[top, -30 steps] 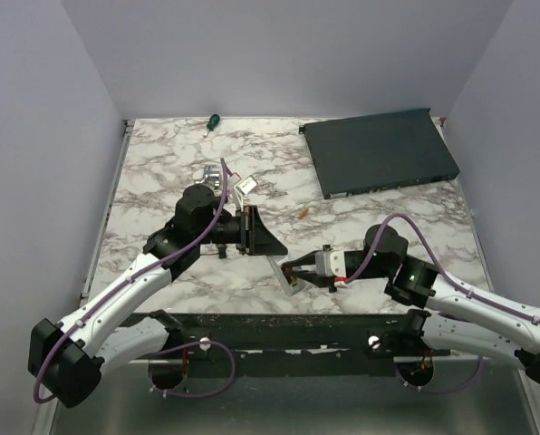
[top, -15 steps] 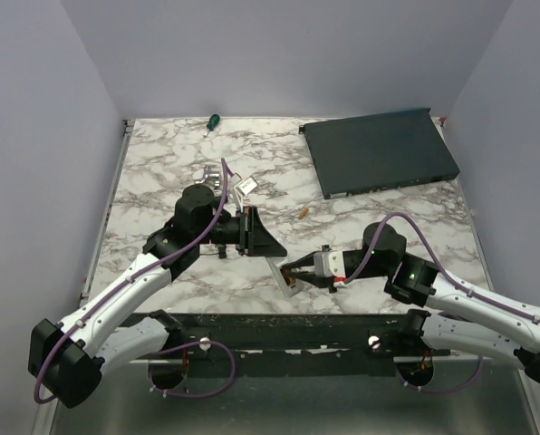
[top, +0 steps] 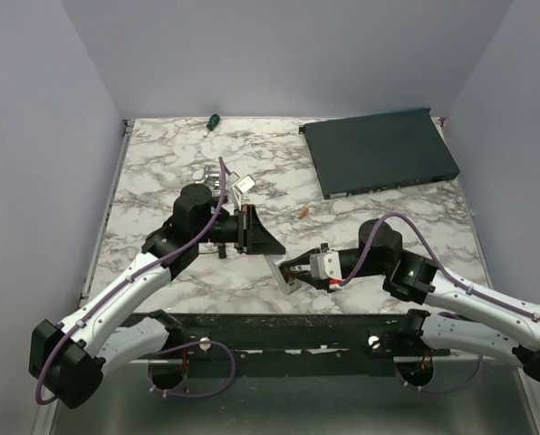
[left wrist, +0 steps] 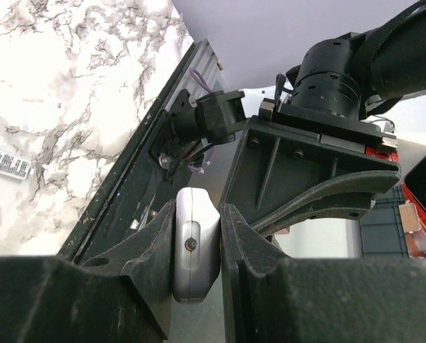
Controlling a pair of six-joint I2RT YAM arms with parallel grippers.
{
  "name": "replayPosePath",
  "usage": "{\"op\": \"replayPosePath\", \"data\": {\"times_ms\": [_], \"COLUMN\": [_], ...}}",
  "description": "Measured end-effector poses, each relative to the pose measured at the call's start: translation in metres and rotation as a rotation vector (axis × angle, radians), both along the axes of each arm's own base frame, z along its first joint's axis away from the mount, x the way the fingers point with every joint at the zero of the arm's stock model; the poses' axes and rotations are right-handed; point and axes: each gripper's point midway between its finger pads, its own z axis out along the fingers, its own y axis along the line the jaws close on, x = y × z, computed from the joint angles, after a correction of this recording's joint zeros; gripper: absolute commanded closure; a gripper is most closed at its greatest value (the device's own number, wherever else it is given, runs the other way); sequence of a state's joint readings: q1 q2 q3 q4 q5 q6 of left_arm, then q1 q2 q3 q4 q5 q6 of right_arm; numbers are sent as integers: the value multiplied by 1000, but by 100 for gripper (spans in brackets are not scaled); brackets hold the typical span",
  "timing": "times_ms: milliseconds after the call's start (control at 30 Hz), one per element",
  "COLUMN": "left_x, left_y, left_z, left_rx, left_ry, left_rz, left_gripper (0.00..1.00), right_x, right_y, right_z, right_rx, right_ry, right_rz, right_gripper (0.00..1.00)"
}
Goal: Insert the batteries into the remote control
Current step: Load the battery into the remote control.
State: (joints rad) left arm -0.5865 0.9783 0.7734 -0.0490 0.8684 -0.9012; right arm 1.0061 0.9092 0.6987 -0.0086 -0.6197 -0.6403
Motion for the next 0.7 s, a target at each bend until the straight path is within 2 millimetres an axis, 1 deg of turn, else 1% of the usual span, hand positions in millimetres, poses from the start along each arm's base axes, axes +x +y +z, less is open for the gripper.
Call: {"op": "replayPosePath", "data": {"times_ms": [167,300,467,700], "left_x": [3,3,5,6], "left_y": [1,1,1,0], "left_z": [0,1,5,9], "left_rx": [-1,-4,-17,-33], "left_ry": [-2,-5,-19,-24], "left_rz": [9,11,15,15], "left_gripper": [100,100,100,100], "right_x": [5,7,7,4], "right_y": [-1,-2,-4,-9], "right_z": [-1,0,5,12], "right_rx": [-6,-4,11,63], "right_ry": [-30,-49,-66,-79], "right_rz": [-18,-30,-35,-40], "right_gripper": [71,66,59,56]}}
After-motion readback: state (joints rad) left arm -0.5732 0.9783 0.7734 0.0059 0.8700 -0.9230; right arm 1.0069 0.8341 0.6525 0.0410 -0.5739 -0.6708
